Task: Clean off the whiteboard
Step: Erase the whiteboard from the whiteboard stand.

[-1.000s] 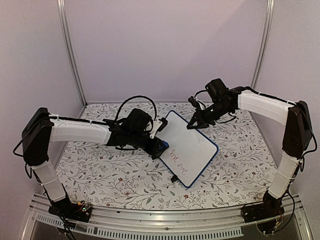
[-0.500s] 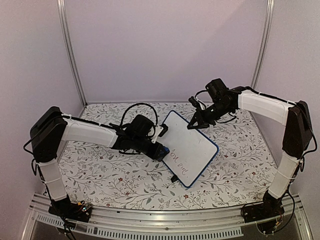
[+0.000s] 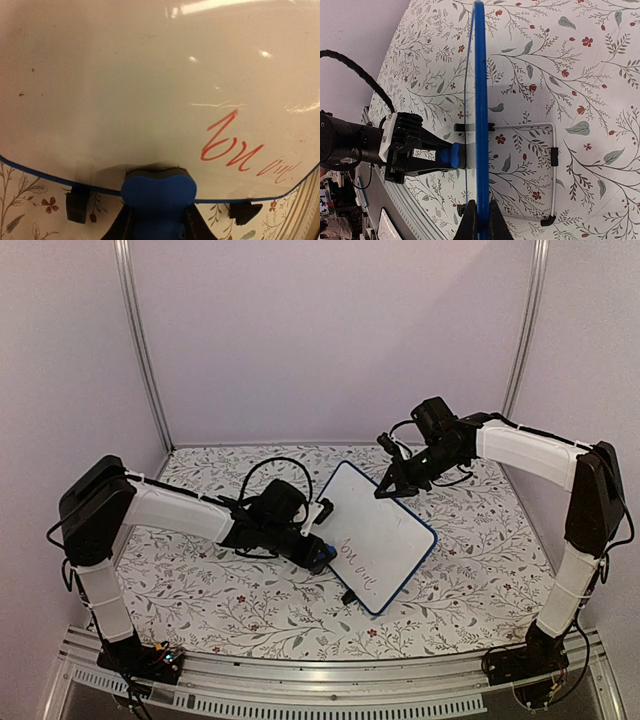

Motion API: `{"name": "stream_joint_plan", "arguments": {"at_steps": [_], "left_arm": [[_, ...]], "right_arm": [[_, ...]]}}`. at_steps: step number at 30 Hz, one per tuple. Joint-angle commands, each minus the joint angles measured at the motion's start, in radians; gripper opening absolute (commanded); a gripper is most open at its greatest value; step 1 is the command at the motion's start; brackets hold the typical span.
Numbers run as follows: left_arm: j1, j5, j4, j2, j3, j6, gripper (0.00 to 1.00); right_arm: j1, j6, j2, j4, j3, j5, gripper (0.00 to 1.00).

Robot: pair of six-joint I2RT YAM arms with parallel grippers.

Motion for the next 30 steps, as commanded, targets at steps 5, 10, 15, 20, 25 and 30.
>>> {"name": "stream_joint_plan", "arguments": {"at_steps": [5, 10, 15, 20, 25, 30], "left_arm": [[-0.032, 0.065, -0.091, 0.007, -0.042, 0.008, 0.0], [-0.003, -0.079, -0.021, -0.121, -0.055, 0.026, 0.0], [0.08, -0.178, 0.107, -0.234, -0.042, 0.04, 0.0], [0.142, -0.166, 0.129, -0.159, 0.037, 0.062, 0.0], [0.151, -0.137, 0.145, -0.055, 0.093, 0.048, 0.0], [0.161, -0.091, 0.182, 0.016, 0.093, 0.011, 0.0]], "right_arm": [[0.043, -0.019, 0.035, -0.095, -0.032, 0.038, 0.0], [0.043, -0.019, 0.035, -0.095, -0.031, 0.036, 0.0], [0.042, -0.019, 0.033, -0.096, -0.032, 0.036, 0.0], [0.043, -0.019, 0.03, -0.095, -0.032, 0.035, 0.0], [0.043, -0.019, 0.022, -0.091, -0.039, 0.036, 0.0], [0.043, -0.019, 0.021, -0.092, -0.039, 0.035, 0.0]]}}
